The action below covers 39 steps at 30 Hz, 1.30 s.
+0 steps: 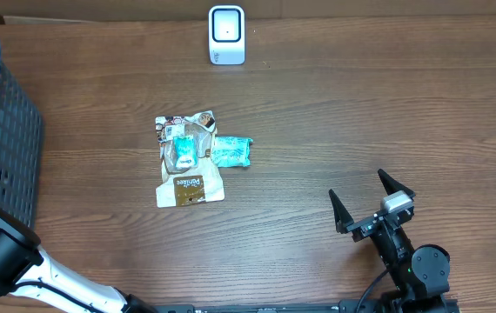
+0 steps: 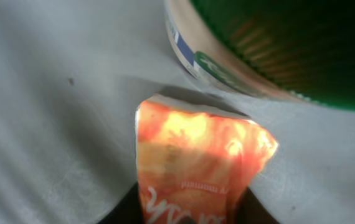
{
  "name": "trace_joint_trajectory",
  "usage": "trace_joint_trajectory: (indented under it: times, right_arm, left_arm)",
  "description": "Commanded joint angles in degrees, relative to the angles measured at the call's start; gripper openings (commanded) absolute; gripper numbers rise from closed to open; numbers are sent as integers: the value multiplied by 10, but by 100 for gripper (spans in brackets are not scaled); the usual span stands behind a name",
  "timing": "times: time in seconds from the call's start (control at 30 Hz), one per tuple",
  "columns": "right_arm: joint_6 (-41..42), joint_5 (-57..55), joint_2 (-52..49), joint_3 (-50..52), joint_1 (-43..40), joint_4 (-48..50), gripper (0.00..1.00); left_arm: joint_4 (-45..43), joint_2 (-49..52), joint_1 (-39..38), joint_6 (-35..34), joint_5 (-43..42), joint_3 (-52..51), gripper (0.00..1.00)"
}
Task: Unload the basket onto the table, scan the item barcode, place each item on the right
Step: 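Reach the left gripper into the basket and grasp the orange tissue pack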
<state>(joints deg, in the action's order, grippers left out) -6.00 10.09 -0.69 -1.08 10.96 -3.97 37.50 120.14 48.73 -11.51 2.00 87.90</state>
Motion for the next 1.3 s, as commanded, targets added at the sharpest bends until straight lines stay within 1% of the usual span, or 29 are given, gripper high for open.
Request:
trace_joint_trajectory:
  times: [0.0, 0.03, 0.13, 0.23, 0.3, 0.47, 0.57, 0.67, 0.8, 0.93, 1.0, 1.1, 1.17, 1.27]
  right_arm:
    - [2, -4, 5, 6, -1, 3, 100]
    - [2, -4, 5, 6, -1, 3, 100]
    - [2, -4, 5, 6, -1, 3, 100]
    - [2, -4, 5, 6, -1, 3, 100]
    - [2, -4, 5, 6, -1, 3, 100]
    - [2, -4, 5, 6, -1, 3, 100]
    - [2, -4, 5, 6, -1, 3, 100]
    - [2, -4, 5, 6, -1, 3, 100]
    - [2, -4, 5, 6, -1, 3, 100]
    - [2, -4, 5, 6, -1, 3, 100]
    - [2, -4, 5, 6, -1, 3, 100]
    - [2, -4, 5, 6, -1, 3, 100]
    - [2, -4, 5, 6, -1, 3, 100]
    - [2, -4, 5, 6, -1, 3, 100]
  left_arm:
    - [23, 16, -4, 5, -15, 12, 12]
    - [33, 16, -4, 2, -15, 21, 8]
    - [79, 16, -4, -11, -19, 63, 4]
    - [148, 16, -4, -29, -28, 134, 4]
    - [192, 16, -4, -29, -45, 190, 4]
    - [300, 9, -6, -29, -117, 355, 4]
    - [348, -12, -17, -28, -163, 448, 4]
    - [381, -48, -39, -26, -170, 502, 4]
    - [416, -113, -89, -15, -168, 520, 4]
    - [462, -151, -157, 1, -165, 520, 4]
    - [486, -154, -201, 18, -141, 520, 5]
    - [522, -146, -265, 19, -94, 510, 6]
    - [536, -135, -308, 19, -91, 492, 6]
    - [532, -119, -365, 19, -88, 448, 7]
